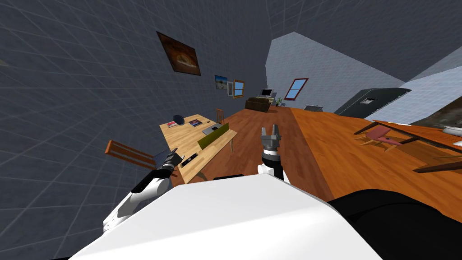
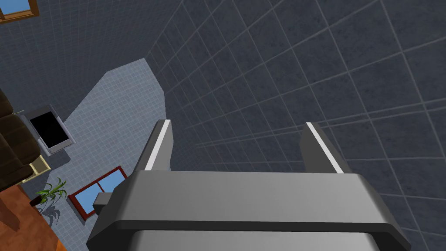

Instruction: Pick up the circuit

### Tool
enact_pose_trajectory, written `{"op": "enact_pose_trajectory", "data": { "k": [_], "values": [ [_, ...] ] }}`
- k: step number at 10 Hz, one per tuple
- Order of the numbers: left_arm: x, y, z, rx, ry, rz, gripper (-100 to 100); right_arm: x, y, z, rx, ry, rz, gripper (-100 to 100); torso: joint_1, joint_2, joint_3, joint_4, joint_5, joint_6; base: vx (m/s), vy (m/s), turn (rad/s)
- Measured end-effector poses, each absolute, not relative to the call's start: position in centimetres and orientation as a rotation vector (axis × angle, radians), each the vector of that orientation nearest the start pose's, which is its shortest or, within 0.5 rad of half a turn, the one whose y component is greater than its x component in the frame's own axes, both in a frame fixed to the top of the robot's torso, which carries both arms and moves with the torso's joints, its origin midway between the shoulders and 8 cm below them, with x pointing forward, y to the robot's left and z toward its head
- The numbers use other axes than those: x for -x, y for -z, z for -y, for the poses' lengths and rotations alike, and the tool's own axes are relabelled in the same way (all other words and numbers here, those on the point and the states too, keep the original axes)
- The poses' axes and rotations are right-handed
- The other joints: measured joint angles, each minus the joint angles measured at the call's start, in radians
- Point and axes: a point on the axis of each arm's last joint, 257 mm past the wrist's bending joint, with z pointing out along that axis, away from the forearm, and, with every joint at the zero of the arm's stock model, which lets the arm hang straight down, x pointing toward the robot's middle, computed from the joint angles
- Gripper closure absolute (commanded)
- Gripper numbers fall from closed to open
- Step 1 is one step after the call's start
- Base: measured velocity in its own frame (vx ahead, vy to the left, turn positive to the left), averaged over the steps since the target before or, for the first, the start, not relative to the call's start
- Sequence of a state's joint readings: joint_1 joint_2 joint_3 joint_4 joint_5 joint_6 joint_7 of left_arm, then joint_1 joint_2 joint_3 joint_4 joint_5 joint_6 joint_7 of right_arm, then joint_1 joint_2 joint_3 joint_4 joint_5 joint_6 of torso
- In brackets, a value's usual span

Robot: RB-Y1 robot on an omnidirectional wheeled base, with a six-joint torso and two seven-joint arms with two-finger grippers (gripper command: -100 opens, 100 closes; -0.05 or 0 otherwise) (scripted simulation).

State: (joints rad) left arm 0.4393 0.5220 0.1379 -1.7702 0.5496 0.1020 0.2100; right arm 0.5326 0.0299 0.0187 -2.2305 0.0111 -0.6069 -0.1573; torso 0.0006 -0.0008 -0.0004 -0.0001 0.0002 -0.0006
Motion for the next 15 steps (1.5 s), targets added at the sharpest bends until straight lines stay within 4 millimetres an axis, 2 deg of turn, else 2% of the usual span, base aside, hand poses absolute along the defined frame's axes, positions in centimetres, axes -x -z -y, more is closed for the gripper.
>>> {"op": "enact_pose_trajectory", "data": {
  "k": [1,4,5,10,11,12,15],
  "values": [
    [-39.2,30.2,-46.7,1.692,1.047,-1.142,-100,-33.3,-1.2,27.7,-0.707,-1.455,-0.530,0,0.000,0.000,0.000,0.000,0.000,0.001,0.008,0.001,-0.125],
    [-37.4,33.0,-49.0,1.820,0.984,-1.148,-100,-33.3,-1.2,27.7,-0.707,-1.454,-0.530,0,0.000,0.000,0.000,0.000,0.000,0.000,0.012,0.001,-0.203],
    [-36.0,34.7,-50.1,1.878,0.947,-1.151,-100,-33.3,-1.2,27.7,-0.707,-1.455,-0.530,0,0.000,0.000,0.000,0.000,0.000,0.000,0.011,0.004,-0.114],
    [-32.2,39.0,-53.2,2.098,0.837,-1.125,-100,-33.3,-1.2,27.7,-0.707,-1.454,-0.530,0,0.000,-0.001,0.000,0.000,0.000,0.000,0.017,0.003,-0.187],
    [-31.0,40.6,-54.2,2.156,0.794,-1.122,-100,-33.3,-1.2,27.7,-0.707,-1.454,-0.530,0,0.000,-0.001,-0.001,0.000,0.000,0.000,0.016,0.010,-0.130],
    [-30.2,41.2,-54.3,2.191,0.777,-1.113,-100,-33.3,-1.2,27.7,-0.707,-1.454,-0.530,0,0.000,-0.001,0.000,0.000,0.000,0.000,0.022,0.002,-0.216],
    [-26.2,43.5,-56.5,2.337,0.687,-1.071,-100,-33.3,-1.2,27.7,-0.707,-1.454,-0.530,0,0.000,-0.001,-0.001,0.000,0.000,0.000,0.020,0.007,-0.169]
  ]
}}
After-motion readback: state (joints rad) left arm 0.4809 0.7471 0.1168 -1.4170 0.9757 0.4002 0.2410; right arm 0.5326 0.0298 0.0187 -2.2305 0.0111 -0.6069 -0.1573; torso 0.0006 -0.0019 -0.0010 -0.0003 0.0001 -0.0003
